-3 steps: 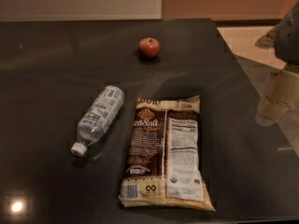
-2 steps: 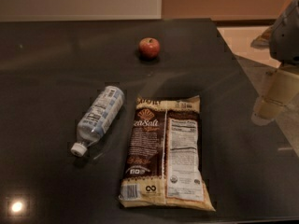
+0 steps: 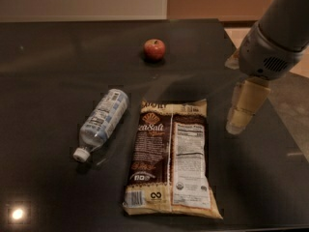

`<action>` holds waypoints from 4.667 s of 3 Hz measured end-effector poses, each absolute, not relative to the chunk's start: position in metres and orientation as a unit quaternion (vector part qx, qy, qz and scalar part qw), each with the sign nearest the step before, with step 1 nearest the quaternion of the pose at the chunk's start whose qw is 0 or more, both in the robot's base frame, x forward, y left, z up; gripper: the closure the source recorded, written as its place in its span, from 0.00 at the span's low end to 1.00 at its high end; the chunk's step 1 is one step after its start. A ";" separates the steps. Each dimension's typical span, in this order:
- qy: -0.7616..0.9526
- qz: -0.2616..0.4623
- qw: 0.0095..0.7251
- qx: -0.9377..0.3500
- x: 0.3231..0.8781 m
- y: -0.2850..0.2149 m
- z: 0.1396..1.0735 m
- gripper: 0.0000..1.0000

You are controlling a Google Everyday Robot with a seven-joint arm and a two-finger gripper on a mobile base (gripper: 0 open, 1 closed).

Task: Move brown chip bag near apple

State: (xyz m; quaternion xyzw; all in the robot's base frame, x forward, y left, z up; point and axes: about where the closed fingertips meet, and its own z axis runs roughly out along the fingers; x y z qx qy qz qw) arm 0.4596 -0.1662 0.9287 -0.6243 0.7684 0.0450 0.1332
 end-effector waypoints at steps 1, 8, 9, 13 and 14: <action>0.765 0.072 0.124 -0.627 0.470 -0.145 0.907 0.00; 0.743 0.138 0.057 -0.652 0.482 -0.073 0.852 0.63; 0.738 0.131 0.069 -0.659 0.490 -0.071 0.866 0.86; 0.726 0.064 0.142 -0.670 0.611 -0.079 0.908 1.00; 0.724 0.060 0.155 -0.670 0.639 -0.082 0.907 1.00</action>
Offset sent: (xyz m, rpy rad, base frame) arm 0.0319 0.0653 -0.0585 0.0743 0.1449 0.0599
